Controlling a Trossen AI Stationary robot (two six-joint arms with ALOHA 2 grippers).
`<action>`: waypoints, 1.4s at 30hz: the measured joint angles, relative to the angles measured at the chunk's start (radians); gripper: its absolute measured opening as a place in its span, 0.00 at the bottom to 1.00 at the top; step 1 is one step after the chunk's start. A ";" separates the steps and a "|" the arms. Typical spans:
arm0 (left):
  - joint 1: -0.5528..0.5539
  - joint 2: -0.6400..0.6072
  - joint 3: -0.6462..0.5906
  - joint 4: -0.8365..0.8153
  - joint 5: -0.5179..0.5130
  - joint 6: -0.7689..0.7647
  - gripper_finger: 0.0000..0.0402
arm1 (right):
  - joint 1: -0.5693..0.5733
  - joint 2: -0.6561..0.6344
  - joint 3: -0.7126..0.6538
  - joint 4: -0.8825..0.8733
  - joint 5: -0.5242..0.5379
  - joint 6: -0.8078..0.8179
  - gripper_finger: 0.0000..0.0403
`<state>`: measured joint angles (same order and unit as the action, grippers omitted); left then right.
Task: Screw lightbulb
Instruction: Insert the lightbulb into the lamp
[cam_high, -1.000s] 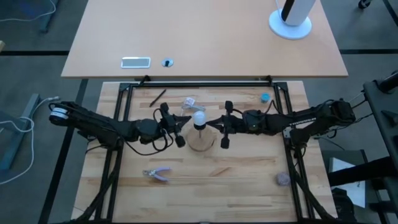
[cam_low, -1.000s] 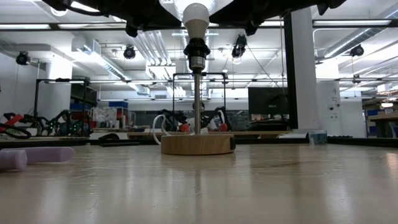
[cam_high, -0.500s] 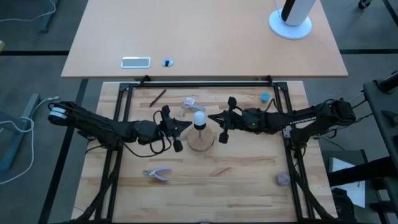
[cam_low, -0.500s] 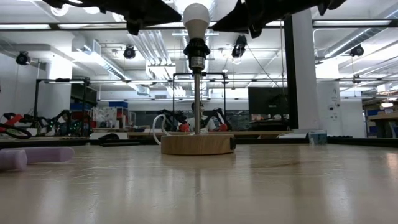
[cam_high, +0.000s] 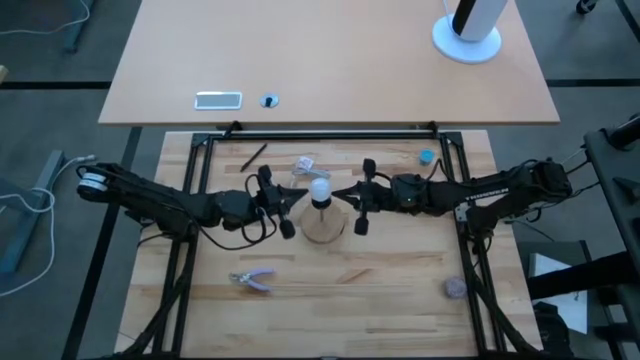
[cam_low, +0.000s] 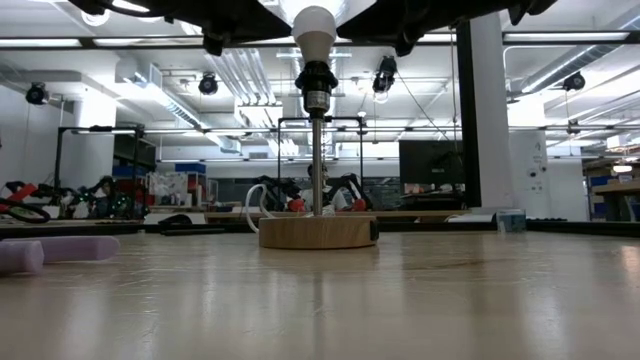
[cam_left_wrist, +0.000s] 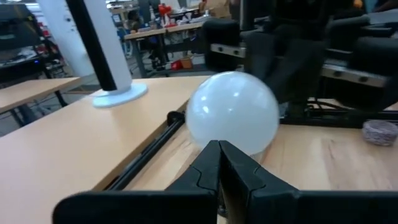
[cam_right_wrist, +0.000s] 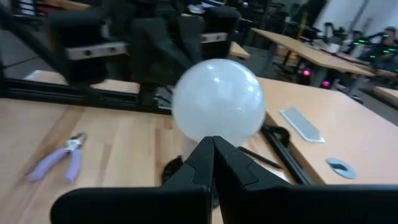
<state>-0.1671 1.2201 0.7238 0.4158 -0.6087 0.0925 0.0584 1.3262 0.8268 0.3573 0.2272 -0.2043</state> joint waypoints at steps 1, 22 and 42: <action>0.001 0.000 0.000 -0.001 -0.007 0.000 0.00 | 0.002 0.000 0.000 0.000 -0.012 0.000 0.00; -0.013 0.001 0.000 -0.026 0.050 -0.046 0.00 | -0.020 -0.003 0.000 0.007 0.067 -0.034 0.00; 0.003 -0.004 0.000 -0.059 -0.012 -0.032 0.00 | 0.026 -0.002 0.000 -0.030 0.019 0.020 0.00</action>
<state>-0.1643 1.2158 0.7242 0.3565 -0.6205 0.0603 0.0841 1.3237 0.8268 0.3275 0.2457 -0.1845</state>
